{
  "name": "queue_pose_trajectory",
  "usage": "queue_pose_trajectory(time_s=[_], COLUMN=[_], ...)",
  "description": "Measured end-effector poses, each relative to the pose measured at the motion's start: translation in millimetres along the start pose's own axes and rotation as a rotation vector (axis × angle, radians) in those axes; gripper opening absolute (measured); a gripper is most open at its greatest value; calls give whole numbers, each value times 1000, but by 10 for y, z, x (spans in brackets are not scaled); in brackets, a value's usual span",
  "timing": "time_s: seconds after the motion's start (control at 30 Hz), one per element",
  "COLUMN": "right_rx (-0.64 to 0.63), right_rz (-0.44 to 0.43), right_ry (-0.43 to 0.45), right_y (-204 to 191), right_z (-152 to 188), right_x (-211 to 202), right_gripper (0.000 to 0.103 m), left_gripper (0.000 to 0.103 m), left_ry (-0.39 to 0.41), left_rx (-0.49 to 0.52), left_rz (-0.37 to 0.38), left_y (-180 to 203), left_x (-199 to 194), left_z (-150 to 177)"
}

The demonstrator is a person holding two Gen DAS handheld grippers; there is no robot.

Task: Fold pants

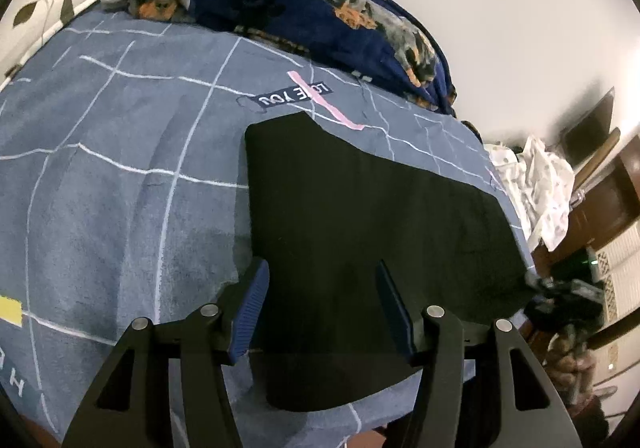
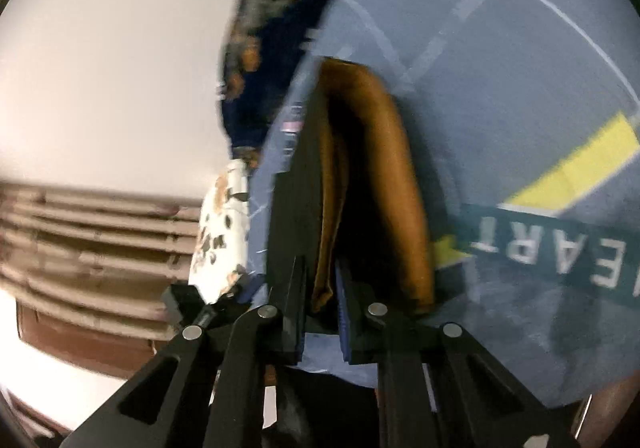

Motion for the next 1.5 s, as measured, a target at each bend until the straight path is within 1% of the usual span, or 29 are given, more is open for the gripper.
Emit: queue_pose_trajectory(time_s=[0.03,0.07,0.13,0.17,0.27,0.33,0.47,0.53,0.63,0.67,0.7,0.77,0.8,0.83,0.93,0.97,1.0,1.03,1.07,1.1,1.13,1.2,1.27,1.3,1.4,1.47,1.5], right_rx=[-3,0,19,61,131,153,117,110,87,76,70,78,94,106,106,93,67,31,15,0,-18,-56,-47,-45,-35,-42,-23], right_rz=[-10,-10,48,51,76,62,77,89,148,178,188,182,179,177,184,198,206,223,231,226,220,253,249,243,224,241,239], right_ry=[4,4,4,-6,-12,-8,5,23,74,84,83,55,27,7,-44,-57,-72,-88,-93,-96,-98,-104,-126,-147,-145,-154,-161], right_y=[-38,-42,82,226,495,550,460,419,369,352,349,368,393,414,413,387,338,260,214,158,114,73,132,158,181,170,196], right_z=[15,32,75,123,223,221,183,164,129,112,98,79,68,57,45,51,63,69,78,75,70,52,30,20,-20,-62,-87], right_x=[-39,-74,-107,-101,-67,-47,-75,-142,-296,-341,-348,-316,-268,-226,-95,-57,-14,33,56,72,79,96,125,143,139,196,234], right_gripper=[14,14,14,14,14,14,18,24,39,49,55,59,64,66,66,64,52,45,32,24,24,24,24,26,27,27,27], left_gripper=[59,64,71,71,71,71,71,71,71,71,71,71,71,71,71,71,71,71,71,71,71,71,71,71,71,71,71], left_ry=[7,15,14,7,-19,-34,-70,-74,-83,-86,-88,-91,-92,-90,-79,-78,-75,-73,-73,-78,-84,-90,-93,-91,-90,-95,-98], left_rx=[4,9,11,12,12,7,-12,-20,-41,-49,-64,-88,-99,-107,-105,-102,-95,-90,-86,-83,-82,-84,-86,-88,-98,-105,-105], left_rz=[3,4,1,3,-2,-4,-12,-9,-2,2,9,20,25,30,29,26,24,22,21,20,18,19,17,18,19,20,19], left_y=[16,33,47,46,45,34,-12,-29,-79,-97,-122,-161,-176,-190,-186,-179,-168,-157,-144,-133,-128,-131,-134,-133,-148,-155,-156], left_x=[-15,-26,-12,5,71,115,213,226,240,245,248,251,249,242,211,206,196,193,193,201,211,228,234,222,218,225,229], left_z=[0,1,8,13,38,51,92,101,106,107,109,110,109,109,95,93,90,90,90,89,94,92,89,92,90,92,88])
Point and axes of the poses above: each gripper's, at about its wrist camera, not at the fingertips, and x roughly the way its jaws point, y to its right, z to its underside, the point moved 3 cm from there along x, roughly the way its jaws point, and after that the axes turned 8 degrees about -y, right-handed, at the moved point
